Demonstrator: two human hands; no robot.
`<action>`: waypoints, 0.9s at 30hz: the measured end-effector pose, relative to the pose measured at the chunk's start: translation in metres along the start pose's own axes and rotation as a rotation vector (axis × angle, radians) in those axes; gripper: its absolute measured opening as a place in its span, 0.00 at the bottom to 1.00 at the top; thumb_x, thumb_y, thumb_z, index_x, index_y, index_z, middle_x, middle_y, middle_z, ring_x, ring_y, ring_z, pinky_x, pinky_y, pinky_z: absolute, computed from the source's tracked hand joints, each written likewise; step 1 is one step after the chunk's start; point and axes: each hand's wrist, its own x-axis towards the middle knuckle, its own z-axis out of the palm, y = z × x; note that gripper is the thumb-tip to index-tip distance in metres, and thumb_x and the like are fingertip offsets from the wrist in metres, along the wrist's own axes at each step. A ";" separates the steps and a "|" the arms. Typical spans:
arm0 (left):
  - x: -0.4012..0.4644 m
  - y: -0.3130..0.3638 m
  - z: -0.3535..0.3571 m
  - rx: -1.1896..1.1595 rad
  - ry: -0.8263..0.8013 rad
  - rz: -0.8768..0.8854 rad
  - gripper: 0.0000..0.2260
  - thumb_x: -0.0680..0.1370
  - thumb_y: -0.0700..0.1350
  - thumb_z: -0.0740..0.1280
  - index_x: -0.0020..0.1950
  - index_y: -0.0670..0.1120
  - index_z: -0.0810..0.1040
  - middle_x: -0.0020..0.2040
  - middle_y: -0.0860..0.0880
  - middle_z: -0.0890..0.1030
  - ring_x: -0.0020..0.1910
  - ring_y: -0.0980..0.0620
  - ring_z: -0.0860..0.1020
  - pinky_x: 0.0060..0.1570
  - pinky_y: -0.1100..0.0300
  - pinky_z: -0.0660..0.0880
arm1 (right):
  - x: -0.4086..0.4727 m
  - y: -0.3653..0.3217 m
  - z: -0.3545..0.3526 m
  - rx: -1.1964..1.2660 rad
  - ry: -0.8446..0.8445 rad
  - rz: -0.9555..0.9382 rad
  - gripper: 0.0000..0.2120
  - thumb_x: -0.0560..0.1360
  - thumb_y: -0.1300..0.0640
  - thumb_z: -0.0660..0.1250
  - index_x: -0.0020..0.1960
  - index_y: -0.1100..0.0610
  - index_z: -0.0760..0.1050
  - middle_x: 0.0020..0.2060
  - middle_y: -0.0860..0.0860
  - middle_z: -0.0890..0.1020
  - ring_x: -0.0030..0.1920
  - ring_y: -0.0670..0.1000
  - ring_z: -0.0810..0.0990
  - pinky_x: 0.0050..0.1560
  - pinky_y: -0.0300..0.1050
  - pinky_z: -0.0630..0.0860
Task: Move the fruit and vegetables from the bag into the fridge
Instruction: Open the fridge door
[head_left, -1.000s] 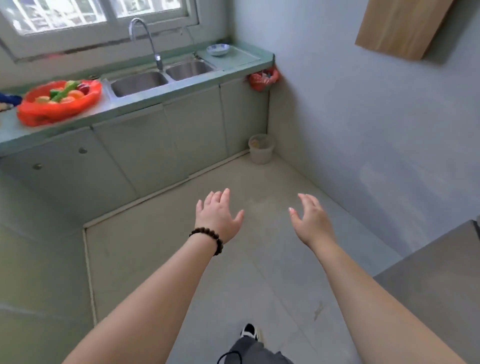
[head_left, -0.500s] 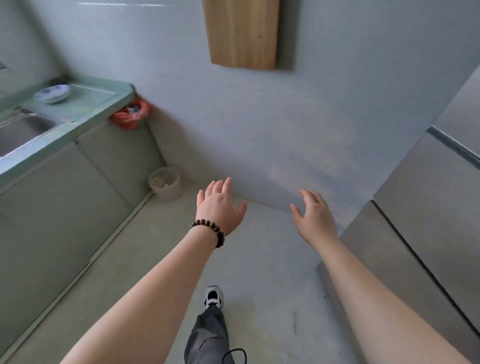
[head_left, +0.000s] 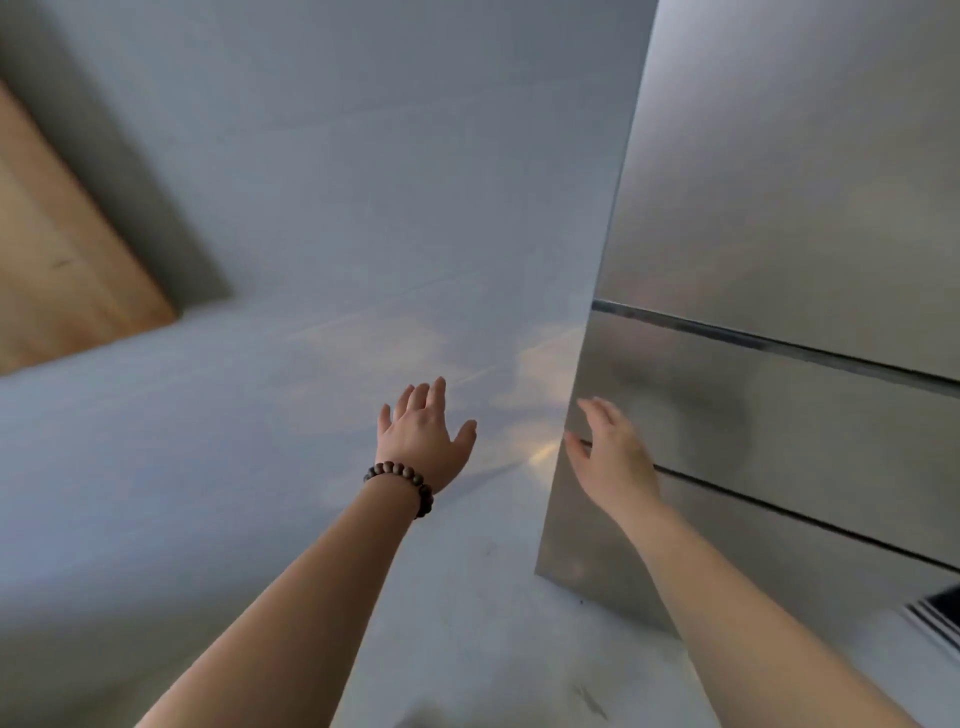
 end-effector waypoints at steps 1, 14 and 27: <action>0.017 0.000 -0.002 0.000 -0.011 0.054 0.32 0.78 0.60 0.54 0.76 0.47 0.51 0.75 0.48 0.59 0.76 0.48 0.52 0.74 0.46 0.49 | 0.004 -0.004 0.000 -0.012 0.029 0.042 0.23 0.77 0.52 0.61 0.70 0.58 0.65 0.70 0.56 0.68 0.69 0.57 0.66 0.67 0.53 0.66; 0.109 0.010 -0.029 -0.013 -0.057 0.479 0.31 0.78 0.59 0.54 0.76 0.46 0.52 0.75 0.47 0.59 0.75 0.47 0.53 0.73 0.45 0.52 | 0.010 -0.043 -0.016 -0.184 0.186 0.248 0.23 0.79 0.51 0.57 0.73 0.55 0.61 0.73 0.53 0.63 0.73 0.53 0.60 0.72 0.49 0.58; 0.116 0.011 -0.066 -0.106 -0.005 0.491 0.31 0.78 0.60 0.53 0.76 0.47 0.51 0.76 0.47 0.58 0.76 0.49 0.53 0.73 0.46 0.51 | 0.128 -0.124 -0.125 -1.402 0.235 -0.389 0.21 0.77 0.53 0.58 0.69 0.56 0.66 0.75 0.57 0.58 0.75 0.60 0.49 0.70 0.67 0.41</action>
